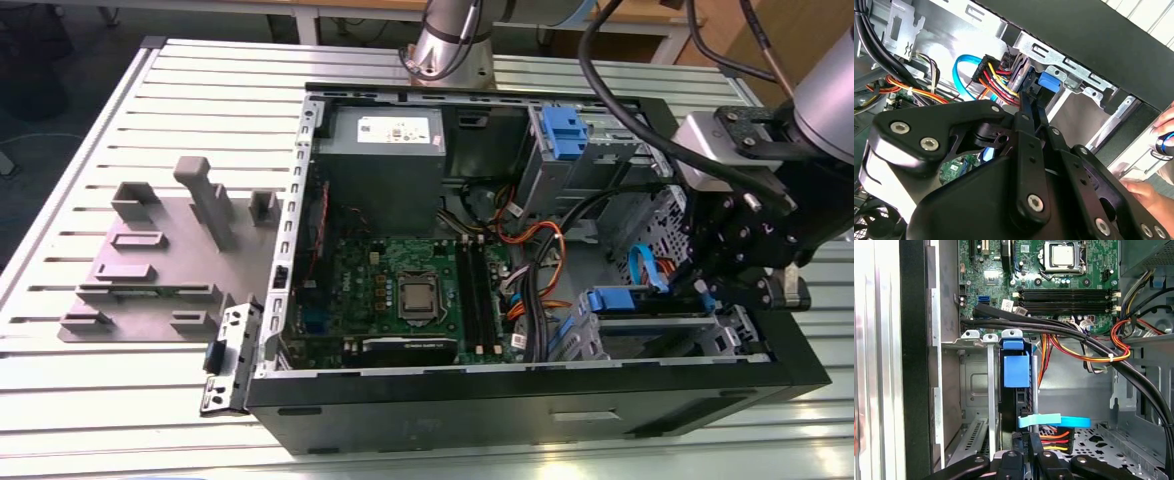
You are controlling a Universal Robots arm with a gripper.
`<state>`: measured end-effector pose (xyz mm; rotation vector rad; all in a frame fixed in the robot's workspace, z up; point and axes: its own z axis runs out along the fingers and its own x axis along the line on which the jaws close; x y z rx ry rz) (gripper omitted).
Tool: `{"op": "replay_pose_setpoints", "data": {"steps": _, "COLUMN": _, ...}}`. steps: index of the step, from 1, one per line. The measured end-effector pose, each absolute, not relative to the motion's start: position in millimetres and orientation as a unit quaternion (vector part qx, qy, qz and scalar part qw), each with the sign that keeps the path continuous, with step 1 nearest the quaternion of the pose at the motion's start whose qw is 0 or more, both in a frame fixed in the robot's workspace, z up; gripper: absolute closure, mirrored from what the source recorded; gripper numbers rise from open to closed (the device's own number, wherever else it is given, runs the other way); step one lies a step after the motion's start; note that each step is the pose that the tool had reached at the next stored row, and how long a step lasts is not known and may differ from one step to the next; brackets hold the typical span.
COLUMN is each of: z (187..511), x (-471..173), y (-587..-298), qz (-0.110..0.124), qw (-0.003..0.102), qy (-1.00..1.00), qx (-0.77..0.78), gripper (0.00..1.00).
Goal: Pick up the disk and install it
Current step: 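Insert the second disk wire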
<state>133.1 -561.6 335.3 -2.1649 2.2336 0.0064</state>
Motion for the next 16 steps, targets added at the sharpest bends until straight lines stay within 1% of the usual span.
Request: {"op": "replay_pose_setpoints", "data": {"steps": 16, "z": 333.0, "x": 133.2, "y": -561.7, "qz": 0.002, "qw": 0.015, "qy": 0.702, "qx": -0.712, "gripper": 0.83}}
